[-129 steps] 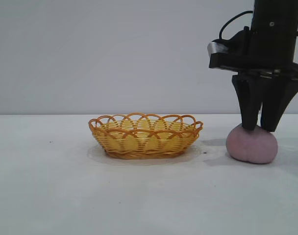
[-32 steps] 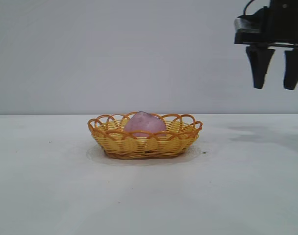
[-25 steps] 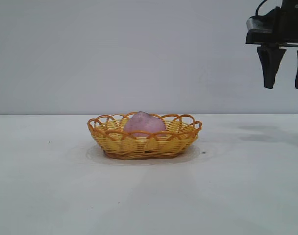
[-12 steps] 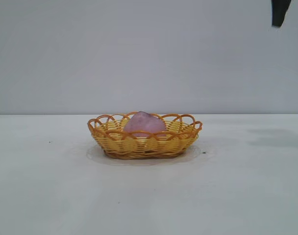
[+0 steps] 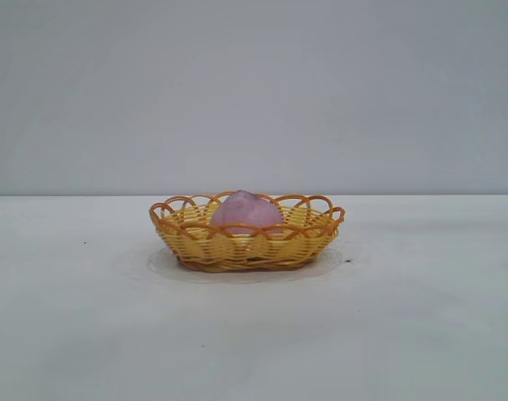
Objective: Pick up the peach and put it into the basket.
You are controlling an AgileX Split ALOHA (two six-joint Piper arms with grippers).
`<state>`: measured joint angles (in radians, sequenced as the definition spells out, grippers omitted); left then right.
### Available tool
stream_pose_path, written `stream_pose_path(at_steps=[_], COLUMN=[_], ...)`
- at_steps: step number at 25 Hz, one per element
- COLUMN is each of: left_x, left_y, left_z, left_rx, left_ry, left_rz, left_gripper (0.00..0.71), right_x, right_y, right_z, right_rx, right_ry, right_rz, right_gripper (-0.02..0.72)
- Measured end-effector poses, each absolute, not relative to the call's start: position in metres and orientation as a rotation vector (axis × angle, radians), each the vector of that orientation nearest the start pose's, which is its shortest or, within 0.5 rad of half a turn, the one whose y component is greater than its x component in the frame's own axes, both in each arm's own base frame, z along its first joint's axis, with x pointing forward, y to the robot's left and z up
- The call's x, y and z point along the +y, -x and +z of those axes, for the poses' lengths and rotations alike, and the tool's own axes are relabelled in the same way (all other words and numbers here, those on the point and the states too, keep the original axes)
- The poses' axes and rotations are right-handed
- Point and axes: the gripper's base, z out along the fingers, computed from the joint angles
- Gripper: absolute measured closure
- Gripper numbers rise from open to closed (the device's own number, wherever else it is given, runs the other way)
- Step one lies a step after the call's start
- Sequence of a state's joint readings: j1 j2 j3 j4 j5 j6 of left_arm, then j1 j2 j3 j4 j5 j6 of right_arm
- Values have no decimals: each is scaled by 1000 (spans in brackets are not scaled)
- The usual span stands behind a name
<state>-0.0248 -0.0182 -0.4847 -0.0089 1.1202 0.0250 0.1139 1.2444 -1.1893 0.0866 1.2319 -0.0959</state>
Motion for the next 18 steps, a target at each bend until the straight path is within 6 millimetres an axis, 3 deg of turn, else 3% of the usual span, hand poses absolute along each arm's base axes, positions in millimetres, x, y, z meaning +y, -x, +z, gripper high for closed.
stream_pose_path(at_steps=[12,18], left_x=[-1,-1], left_y=[9,9], left_z=[268,268], left_rx=[2100,2100], left_ry=[-53,-53], left_rz=[-10,-10], left_gripper=[164,164], right_x=[19,14], right_y=[-106,-60], right_z=[306,289], right_rx=[2638,2517], right_ry=[257,249], right_rz=[120,119], right_gripper=[279,279])
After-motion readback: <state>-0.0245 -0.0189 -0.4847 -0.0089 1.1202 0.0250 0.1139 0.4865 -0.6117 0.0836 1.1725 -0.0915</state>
